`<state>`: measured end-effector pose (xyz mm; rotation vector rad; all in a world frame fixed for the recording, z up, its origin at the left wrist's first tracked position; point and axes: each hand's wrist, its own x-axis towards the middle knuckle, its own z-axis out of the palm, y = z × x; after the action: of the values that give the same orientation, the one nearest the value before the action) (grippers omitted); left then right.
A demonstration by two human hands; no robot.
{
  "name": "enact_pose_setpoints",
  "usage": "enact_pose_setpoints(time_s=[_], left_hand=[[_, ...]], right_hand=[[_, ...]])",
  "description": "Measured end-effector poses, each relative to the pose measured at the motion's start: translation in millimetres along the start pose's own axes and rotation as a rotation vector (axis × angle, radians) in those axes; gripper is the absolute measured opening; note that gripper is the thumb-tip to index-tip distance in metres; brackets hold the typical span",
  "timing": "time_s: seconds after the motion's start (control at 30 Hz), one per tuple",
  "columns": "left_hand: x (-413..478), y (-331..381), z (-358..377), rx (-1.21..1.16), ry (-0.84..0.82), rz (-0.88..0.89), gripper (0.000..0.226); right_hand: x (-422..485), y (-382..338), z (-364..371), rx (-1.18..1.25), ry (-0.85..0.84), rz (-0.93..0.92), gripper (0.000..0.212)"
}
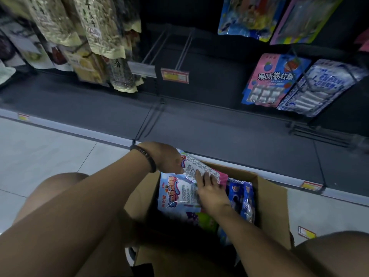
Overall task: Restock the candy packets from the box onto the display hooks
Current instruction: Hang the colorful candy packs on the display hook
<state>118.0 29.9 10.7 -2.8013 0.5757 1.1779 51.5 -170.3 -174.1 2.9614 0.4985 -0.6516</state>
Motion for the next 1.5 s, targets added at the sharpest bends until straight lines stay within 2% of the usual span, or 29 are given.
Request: enact_pose_setpoints(time_s=[0.17, 0.23, 0.3, 0.37, 0.43, 0.47, 0.57, 0.67, 0.7, 0.8, 0.9, 1.0, 1.07, 1.2, 1.33, 1.5], left_hand=[[-8, -3, -1, 0.01, -0.017, -0.078, 0.059], [-13, -3, -4, 0.022, -0.041, -0.122, 0.061], [-18, -1, -7, 0.014, -0.046, -0.155, 0.06], [-23, 0, -10, -0.01, -0.02, -0.167, 0.061], [-27, -1, -12, -0.119, 0.045, -0.148, 0.065], [-26, -3, -11, -0.195, 0.103, -0.123, 0.069], [-26, -3, -12, -0.519, 0.243, -0.039, 0.076], [-35, 12, -15, -0.824, 0.296, 0.096, 0.04], [-37, 17, -14, -0.923, 0.311, 0.133, 0.034], [-47, 29, -14, -1.144, 0.343, 0.222, 0.032], [-58, 41, -8, -1.261, 0.357, 0.282, 0.031], [-67, 52, -9, -1.287, 0.377, 0.331, 0.033], [-76, 63, -18, -1.311, 0.366, 0.374, 0.034], [-100, 95, -53, -1.364, 0.379, 0.456, 0.031], [-124, 127, -110, -1.259, 0.602, 0.506, 0.027], [-157, 167, -190, -1.13, 0.838, 0.572, 0.035]], right_hand=[[-23, 14, -30, 0.108, 0.184, 0.024, 0.099], [-30, 21, -47, 0.252, 0.286, 0.067, 0.099], [-37, 29, -63, 0.416, 0.373, 0.091, 0.088], [-44, 36, -77, 0.589, 0.475, 0.112, 0.062], [-54, 42, -92, 0.841, 0.524, 0.128, 0.027], [-60, 45, -99, 0.969, 0.546, 0.134, 0.022], [-78, 55, -115, 1.3, 0.569, 0.131, 0.026], [-88, 60, -124, 1.489, 0.584, 0.101, 0.033], [-91, 61, -127, 1.513, 0.58, 0.098, 0.035], [-99, 62, -132, 1.51, 0.563, 0.1, 0.029], [-114, 68, -136, 1.408, 0.625, 0.058, 0.009], [-131, 77, -152, 1.385, 0.651, 0.02, 0.063], [-145, 82, -173, 1.339, 0.69, -0.039, 0.084], [-177, 104, -223, 1.176, 0.814, -0.093, 0.085], [-208, 134, -278, 1.181, 0.95, -0.122, 0.087], [-242, 172, -353, 0.98, 1.164, -0.049, 0.096]])
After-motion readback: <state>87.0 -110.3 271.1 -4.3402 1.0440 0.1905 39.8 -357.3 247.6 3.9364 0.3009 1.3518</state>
